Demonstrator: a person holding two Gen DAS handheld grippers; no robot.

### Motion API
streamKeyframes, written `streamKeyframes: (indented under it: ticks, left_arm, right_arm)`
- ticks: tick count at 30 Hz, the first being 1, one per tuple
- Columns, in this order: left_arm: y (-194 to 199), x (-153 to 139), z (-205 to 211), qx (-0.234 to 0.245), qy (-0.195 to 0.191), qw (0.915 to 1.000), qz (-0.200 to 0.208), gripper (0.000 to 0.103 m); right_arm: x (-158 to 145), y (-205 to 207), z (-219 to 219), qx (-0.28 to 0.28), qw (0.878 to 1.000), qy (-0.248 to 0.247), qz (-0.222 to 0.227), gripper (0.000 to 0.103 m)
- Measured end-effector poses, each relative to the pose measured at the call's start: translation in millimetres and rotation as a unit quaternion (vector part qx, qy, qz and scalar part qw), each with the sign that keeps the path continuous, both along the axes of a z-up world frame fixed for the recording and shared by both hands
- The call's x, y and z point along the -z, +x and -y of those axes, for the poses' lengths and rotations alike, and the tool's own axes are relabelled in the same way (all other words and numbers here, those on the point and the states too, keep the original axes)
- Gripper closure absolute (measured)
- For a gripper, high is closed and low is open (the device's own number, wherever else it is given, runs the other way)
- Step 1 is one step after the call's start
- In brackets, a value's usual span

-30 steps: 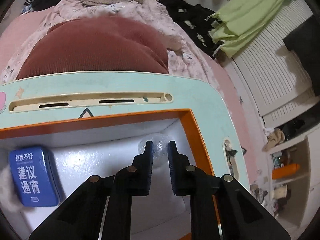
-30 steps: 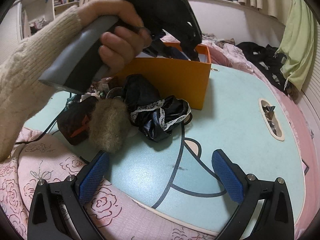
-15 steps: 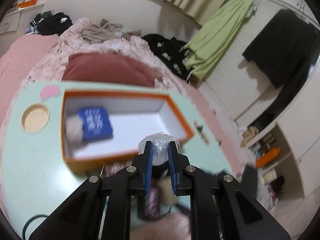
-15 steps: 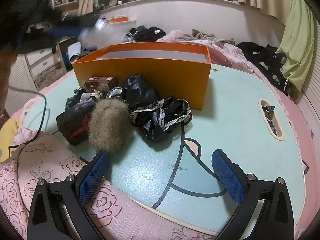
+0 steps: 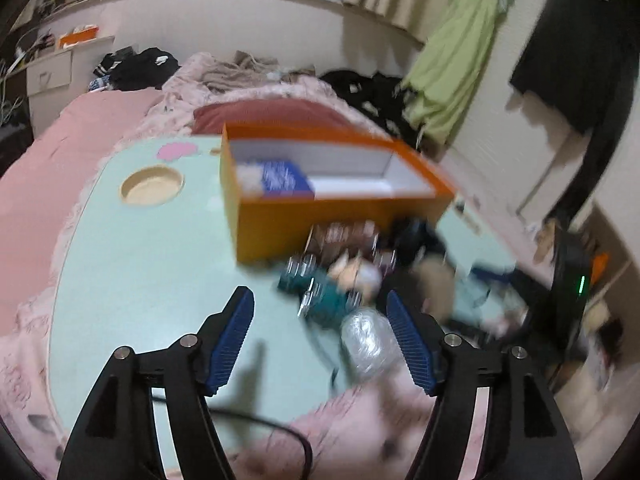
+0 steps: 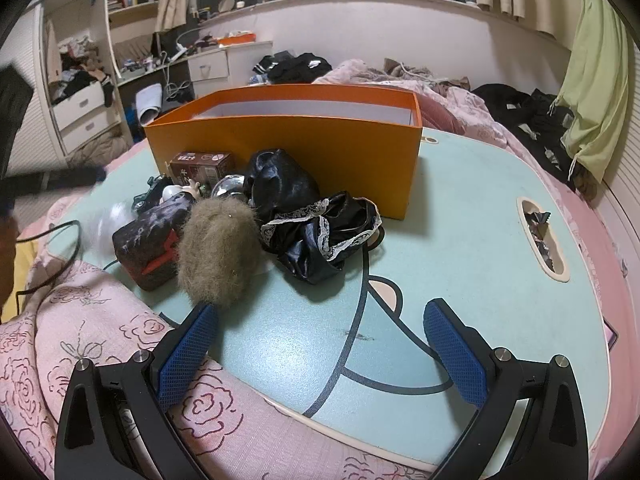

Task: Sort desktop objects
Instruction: 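Lift the plastic bag out and set it in front of the green car, then reach into the box and grasp the white fluff with the right gripper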

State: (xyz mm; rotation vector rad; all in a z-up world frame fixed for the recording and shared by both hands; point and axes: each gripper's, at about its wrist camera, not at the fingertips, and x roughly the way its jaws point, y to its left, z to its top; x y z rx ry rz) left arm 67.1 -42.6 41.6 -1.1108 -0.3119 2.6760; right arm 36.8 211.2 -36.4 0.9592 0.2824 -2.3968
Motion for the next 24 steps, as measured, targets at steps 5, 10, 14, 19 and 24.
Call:
streamKeyframes:
  ticks: [5,10,14,19,24]
  left_arm:
    - [5,32,-21,0.066,-0.061,0.9958,0.020,0.018]
    - [-1,37,-38,0.030,-0.121,0.9921,0.016,0.002]
    - [-1,36,-36,0.017,-0.128,0.9915,0.014,0.000]
    - [4,44,-38,0.014,-0.126,0.9919,0.003,0.000]
    - [-2,47,-39,0.013,-0.125,0.9920,0.002,0.000]
  right_arm:
    - [0,0,1,0.000,1.000,0.001,-0.001,0.000]
    - [0,0,1,0.001,1.000,0.002,0.000,0.000]
    - [0,1,0,0.001,1.000,0.001,0.000,0.000]
    - [0,1,1,0.001,1.000,0.002,0.000,0.000]
    - [0,1,1,0.001,1.000,0.002,0.000,0.000]
